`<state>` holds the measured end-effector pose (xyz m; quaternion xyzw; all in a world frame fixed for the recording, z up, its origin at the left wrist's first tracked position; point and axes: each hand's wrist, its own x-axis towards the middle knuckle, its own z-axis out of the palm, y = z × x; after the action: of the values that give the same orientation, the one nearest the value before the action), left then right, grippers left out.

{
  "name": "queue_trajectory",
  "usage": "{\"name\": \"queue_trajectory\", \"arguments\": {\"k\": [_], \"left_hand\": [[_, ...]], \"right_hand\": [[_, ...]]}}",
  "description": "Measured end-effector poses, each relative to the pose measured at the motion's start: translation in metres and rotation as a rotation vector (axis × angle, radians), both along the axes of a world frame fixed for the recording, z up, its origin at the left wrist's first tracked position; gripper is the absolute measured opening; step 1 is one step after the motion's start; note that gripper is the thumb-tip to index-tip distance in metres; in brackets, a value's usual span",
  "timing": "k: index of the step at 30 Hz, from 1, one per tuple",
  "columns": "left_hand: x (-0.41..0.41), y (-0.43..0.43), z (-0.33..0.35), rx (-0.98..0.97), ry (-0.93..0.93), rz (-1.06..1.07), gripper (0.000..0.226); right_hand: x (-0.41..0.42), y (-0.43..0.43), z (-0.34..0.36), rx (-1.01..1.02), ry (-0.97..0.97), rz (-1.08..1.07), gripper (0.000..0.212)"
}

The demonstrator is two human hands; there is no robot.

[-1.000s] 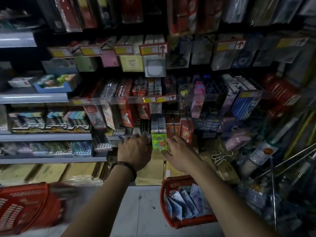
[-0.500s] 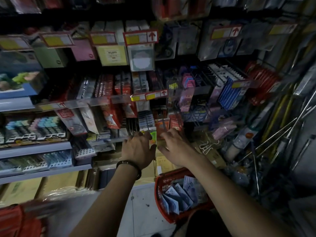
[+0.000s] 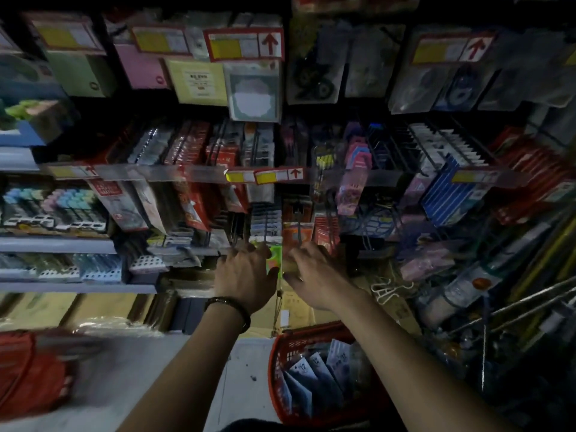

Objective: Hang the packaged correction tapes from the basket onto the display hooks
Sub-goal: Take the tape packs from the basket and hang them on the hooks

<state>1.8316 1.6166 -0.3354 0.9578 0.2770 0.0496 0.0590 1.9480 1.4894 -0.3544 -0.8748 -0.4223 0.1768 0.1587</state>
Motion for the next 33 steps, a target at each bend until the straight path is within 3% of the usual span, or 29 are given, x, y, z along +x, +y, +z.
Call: {"name": "queue_trajectory", "arguments": {"k": [9,16,22,25,27,33], "left_hand": [[0.044,-0.081,-0.091,-0.141,0.064,0.188,0.037],[0.057,-0.125,-0.222,-0.194,0.109,0.135,0.038],[0.019,-0.166,-0.334,-0.154,0.08,0.1,0.03],[-0.027,-0.18,-0.387,-0.254,-0.076,0.139,0.035],[-0.06,-0.189,-0.417,-0.292,-0.072,0.206,0.03],[-0.116,-0.25,-0.413,-0.433,-0.054,0.256,0.033]], "right_hand": [[0.078,-0.08,-0.083,-0.044,0.131,0.154,0.055],[0.094,-0.133,-0.229,-0.088,0.243,0.086,0.059],[0.073,-0.176,-0.347,-0.047,0.259,0.068,0.056],[0.044,-0.205,-0.395,0.076,0.238,0.089,0.054],[0.016,-0.232,-0.417,0.125,0.187,0.064,0.049],[-0.057,-0.29,-0.447,0.056,0.185,0.048,0.041]]}}
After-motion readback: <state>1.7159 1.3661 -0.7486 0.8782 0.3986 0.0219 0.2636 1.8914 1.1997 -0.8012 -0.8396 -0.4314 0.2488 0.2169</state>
